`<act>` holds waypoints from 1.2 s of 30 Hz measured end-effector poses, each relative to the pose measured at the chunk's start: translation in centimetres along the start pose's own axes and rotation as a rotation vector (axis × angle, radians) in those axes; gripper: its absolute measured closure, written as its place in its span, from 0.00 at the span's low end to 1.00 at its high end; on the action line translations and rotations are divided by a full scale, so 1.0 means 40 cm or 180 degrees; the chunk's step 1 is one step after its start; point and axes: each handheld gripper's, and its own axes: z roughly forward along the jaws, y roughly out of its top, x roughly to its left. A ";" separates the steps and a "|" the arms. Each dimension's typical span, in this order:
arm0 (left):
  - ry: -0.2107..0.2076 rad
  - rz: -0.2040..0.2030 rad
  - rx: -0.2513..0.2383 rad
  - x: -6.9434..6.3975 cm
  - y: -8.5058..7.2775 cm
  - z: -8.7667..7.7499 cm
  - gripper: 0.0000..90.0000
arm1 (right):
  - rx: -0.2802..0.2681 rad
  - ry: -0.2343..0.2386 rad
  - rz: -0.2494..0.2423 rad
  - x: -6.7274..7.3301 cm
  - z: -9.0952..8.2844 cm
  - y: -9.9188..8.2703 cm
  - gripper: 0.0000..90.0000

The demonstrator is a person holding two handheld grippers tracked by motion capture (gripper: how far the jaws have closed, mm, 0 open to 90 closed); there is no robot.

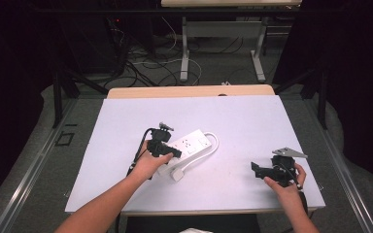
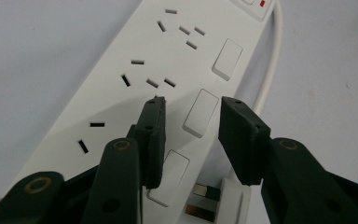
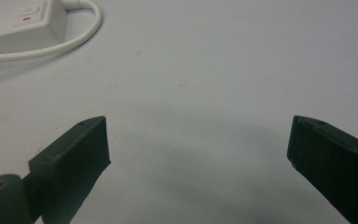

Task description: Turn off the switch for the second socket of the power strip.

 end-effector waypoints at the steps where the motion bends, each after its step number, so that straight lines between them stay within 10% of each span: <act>1: 0.0000 0.0000 0.0000 0.000 0.000 0.000 0.71 | 0.0000 0.0000 0.0000 0.000 0.000 0.000 0.06; 36: 0.0186 0.0142 0.0062 -0.012 0.003 0.029 1.00 | 0.0049 0.0051 0.0004 0.000 0.004 0.000 0.07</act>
